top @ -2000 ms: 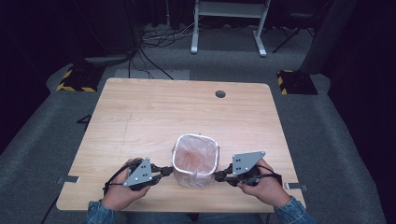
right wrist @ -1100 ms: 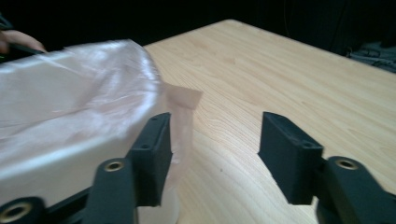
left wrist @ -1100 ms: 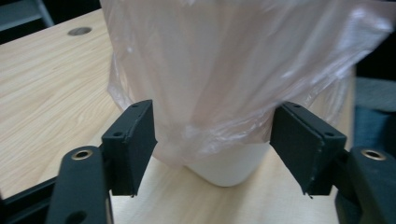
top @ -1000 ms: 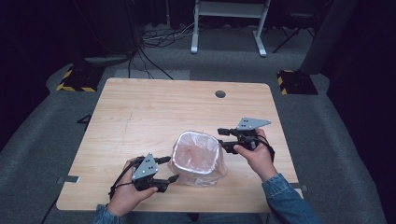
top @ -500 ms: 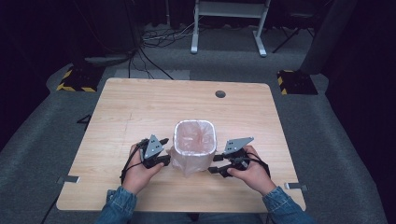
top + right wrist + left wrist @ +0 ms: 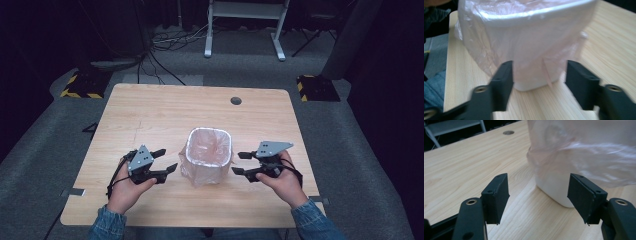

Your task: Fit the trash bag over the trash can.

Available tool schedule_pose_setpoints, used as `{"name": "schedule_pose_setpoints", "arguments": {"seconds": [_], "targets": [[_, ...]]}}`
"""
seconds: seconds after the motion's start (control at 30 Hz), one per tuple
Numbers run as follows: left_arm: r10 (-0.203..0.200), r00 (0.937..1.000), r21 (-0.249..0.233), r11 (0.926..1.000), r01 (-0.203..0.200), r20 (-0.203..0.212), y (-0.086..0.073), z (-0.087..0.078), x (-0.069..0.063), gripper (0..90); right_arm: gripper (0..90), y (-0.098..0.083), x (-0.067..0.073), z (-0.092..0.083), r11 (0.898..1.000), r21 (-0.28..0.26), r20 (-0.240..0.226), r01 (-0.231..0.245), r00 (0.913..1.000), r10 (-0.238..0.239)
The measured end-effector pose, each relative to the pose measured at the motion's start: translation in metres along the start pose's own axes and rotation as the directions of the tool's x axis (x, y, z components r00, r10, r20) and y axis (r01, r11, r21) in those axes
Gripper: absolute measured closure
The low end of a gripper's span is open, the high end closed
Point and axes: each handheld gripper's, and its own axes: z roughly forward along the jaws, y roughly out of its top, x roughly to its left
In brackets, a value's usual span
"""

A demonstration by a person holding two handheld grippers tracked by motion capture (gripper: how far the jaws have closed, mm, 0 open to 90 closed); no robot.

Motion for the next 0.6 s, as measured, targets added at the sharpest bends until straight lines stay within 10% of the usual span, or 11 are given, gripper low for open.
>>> {"name": "schedule_pose_setpoints", "arguments": {"seconds": [0.17,0.37,0.5,0.57,0.6], "targets": [[-0.023,0.9988,-0.084,0.9961,0.027,0.042,0.003,-0.004,0.0,32.6,90.0,-0.007,-0.005,0.027,0.994,0.105,-0.049,0.038,0.9983,-0.033],[-0.001,0.9925,-0.122,0.9924,0.016,0.122,0.005,0.006,-0.007,31.9,90.0,-0.027,-0.012,0.041,0.985,0.174,-0.055,-0.002,0.9984,0.012],[0.042,0.9892,-0.053,0.998,-0.035,0.14,0.002,0.02,-0.014,32.6,90.0,-0.036,-0.014,0.039,0.983,0.18,-0.061,-0.026,0.9974,0.038],[0.05,0.9868,-0.027,0.9986,-0.046,0.154,0.001,0.025,-0.017,37.4,78.2,-0.035,-0.013,0.03,0.986,0.166,-0.064,-0.028,0.9972,0.039],[0.043,0.9847,-0.005,0.9991,-0.043,0.169,0.0,0.027,-0.017,42.5,55.5,-0.033,-0.012,0.017,0.994,0.11,-0.005,-0.018,0.9998,0.019]]}}
